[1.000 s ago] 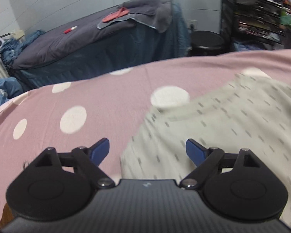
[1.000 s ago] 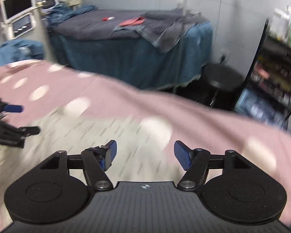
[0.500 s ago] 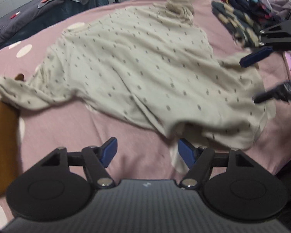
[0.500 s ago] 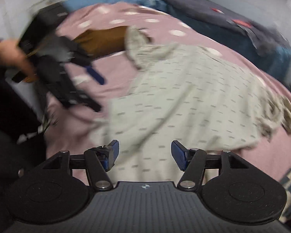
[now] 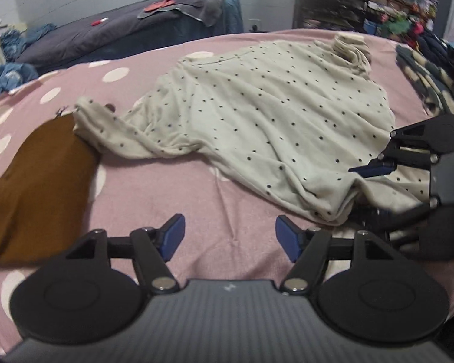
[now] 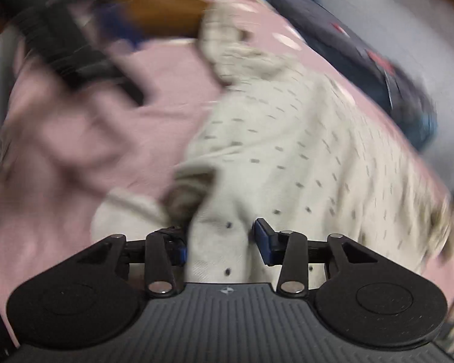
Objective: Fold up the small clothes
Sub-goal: 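Lay the shirt flat with the right gripper while the left gripper grasps the hem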
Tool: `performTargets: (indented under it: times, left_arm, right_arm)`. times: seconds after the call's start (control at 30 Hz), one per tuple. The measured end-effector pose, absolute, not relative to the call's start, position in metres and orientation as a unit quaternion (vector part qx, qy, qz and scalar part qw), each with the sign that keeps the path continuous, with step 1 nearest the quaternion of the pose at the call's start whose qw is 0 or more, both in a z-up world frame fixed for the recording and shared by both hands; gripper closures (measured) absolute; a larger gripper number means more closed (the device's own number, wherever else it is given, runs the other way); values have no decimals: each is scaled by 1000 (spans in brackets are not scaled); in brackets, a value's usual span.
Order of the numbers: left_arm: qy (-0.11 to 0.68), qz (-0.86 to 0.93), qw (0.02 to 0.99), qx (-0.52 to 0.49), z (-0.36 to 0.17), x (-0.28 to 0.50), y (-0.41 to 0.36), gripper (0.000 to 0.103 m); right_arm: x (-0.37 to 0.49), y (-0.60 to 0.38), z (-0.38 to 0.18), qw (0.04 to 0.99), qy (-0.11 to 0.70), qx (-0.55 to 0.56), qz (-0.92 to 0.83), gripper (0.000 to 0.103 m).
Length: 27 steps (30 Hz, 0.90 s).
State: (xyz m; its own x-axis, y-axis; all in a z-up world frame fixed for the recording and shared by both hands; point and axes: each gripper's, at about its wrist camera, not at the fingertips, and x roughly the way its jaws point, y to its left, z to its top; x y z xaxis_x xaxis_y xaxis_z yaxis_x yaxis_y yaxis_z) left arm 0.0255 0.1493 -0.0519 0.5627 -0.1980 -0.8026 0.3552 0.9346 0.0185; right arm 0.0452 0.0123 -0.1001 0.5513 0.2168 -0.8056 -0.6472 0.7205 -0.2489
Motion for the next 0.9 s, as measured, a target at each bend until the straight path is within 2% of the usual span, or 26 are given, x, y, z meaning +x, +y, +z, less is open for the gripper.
performTargets:
  times: [0.03, 0.07, 0.13, 0.2, 0.27, 0.33, 0.37, 0.4, 0.43, 0.47, 0.53, 0.6, 0.67, 0.77, 0.8, 0.83, 0.9]
  left_arm:
    - [443, -153, 880, 78, -53, 25, 153, 34]
    - [447, -146, 880, 69, -56, 25, 157, 34]
    - [454, -140, 878, 54, -60, 26, 162, 34]
    - [458, -147, 876, 39, -60, 25, 167, 33]
    - [457, -154, 876, 25, -56, 24, 171, 33]
    - [454, -162, 876, 20, -49, 22, 171, 29]
    - [449, -165, 878, 22, -45, 21, 171, 28]
    - [445, -165, 880, 25, -42, 20, 171, 25]
    - [443, -164, 881, 29, -39, 20, 170, 22]
    - [443, -168, 880, 31, -38, 20, 169, 22]
    - [445, -178, 877, 27, -37, 19, 167, 22]
    - [450, -191, 872, 18, -40, 17, 164, 22]
    - [461, -207, 863, 16, -46, 12, 158, 22]
    - [477, -247, 843, 22, -57, 3, 143, 33]
    - [486, -262, 834, 24, -61, 0, 137, 41]
    - [495, -279, 823, 23, -66, -3, 131, 47]
    - [509, -294, 809, 30, -72, -9, 122, 51]
  right_arm:
    - [51, 8, -98, 840, 407, -251, 256, 45]
    - [53, 5, -96, 840, 414, -238, 258, 70]
    - [62, -10, -87, 834, 447, -152, 285, 75]
    - [79, -38, -74, 807, 489, 14, 330, 78]
    - [93, -66, -62, 779, 502, 151, 344, 79]
    - [108, -98, -61, 710, 494, 333, 375, 80]
    - [112, -106, -64, 681, 495, 385, 378, 75]
    - [113, -104, -64, 681, 509, 373, 373, 66]
    - [110, -93, -63, 691, 531, 322, 371, 41]
    - [104, -82, -64, 696, 552, 269, 372, 2]
    - [79, -64, -70, 702, 572, 201, 373, 0]
    - [65, -68, -74, 709, 564, 205, 370, 7]
    - [51, -77, -67, 742, 542, 180, 352, 8]
    - [32, -90, -45, 818, 483, 88, 301, 8]
    - [25, -97, -39, 835, 468, 67, 281, 8]
    - [21, -106, -35, 850, 453, 52, 263, 11]
    - [14, -130, -31, 873, 435, 22, 221, 16]
